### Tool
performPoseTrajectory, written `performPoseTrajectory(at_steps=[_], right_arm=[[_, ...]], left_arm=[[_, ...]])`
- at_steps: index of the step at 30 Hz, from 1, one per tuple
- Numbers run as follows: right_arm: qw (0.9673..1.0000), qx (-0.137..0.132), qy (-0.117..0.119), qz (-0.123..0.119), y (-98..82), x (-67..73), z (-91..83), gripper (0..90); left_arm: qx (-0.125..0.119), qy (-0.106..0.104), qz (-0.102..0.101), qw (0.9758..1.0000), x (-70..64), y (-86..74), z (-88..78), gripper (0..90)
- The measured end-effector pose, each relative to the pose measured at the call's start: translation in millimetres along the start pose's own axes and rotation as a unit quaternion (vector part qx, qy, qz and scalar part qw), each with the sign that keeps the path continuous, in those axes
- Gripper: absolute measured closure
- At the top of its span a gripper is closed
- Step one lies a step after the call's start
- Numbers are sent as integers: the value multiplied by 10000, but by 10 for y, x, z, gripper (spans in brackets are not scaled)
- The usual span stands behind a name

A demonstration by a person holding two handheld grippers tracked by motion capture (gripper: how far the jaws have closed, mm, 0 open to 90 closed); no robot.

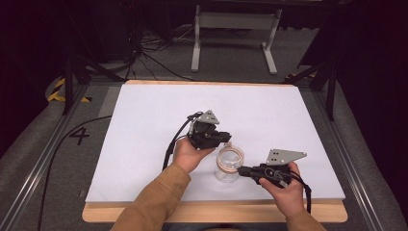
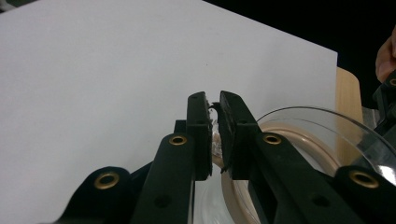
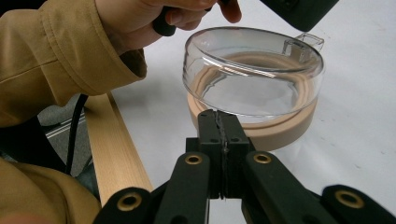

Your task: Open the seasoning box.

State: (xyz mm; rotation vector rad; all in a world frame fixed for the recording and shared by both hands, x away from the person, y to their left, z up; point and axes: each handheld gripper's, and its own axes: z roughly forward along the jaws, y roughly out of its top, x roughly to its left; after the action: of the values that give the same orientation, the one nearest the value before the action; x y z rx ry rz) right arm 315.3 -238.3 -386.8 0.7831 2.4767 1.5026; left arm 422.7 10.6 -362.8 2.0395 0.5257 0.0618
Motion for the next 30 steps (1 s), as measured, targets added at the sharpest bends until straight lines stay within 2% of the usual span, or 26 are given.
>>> performPoseTrajectory(at_steps=[4, 5, 6, 12, 16, 20, 28, 30], right_arm=[[10000, -69, -13, -54, 20, 2, -22, 900], [9999, -86, -19, -70, 30, 1, -29, 900], [9999, -86, -19, -70, 30, 1, -29, 900], [9989, -365, -101, -267, 102, -9, -28, 900], [9986, -428, -86, -299, 147, -31, -19, 900], [9977, -511, -147, -432, 208, -76, -14, 900], [9967, -640, -123, -481, 323, -230, -7, 900], [9966, -660, -118, -486, 345, -267, -1, 900]], left_arm=[[-58, 86, 27, 9999, -12, 8, -63, 826], [-73, 163, 56, 9998, -12, 6, -145, 826], [-73, 163, 56, 9998, -12, 6, -145, 826], [-151, 313, -60, 9994, 5, -62, -322, 826], [-167, 420, -141, 9989, 22, -118, -412, 826], [-153, 529, -231, 9982, 35, -206, -531, 823], [-62, 819, -449, 9956, 45, -391, -732, 822], [-38, 875, -448, 9951, 60, -429, -773, 822]])
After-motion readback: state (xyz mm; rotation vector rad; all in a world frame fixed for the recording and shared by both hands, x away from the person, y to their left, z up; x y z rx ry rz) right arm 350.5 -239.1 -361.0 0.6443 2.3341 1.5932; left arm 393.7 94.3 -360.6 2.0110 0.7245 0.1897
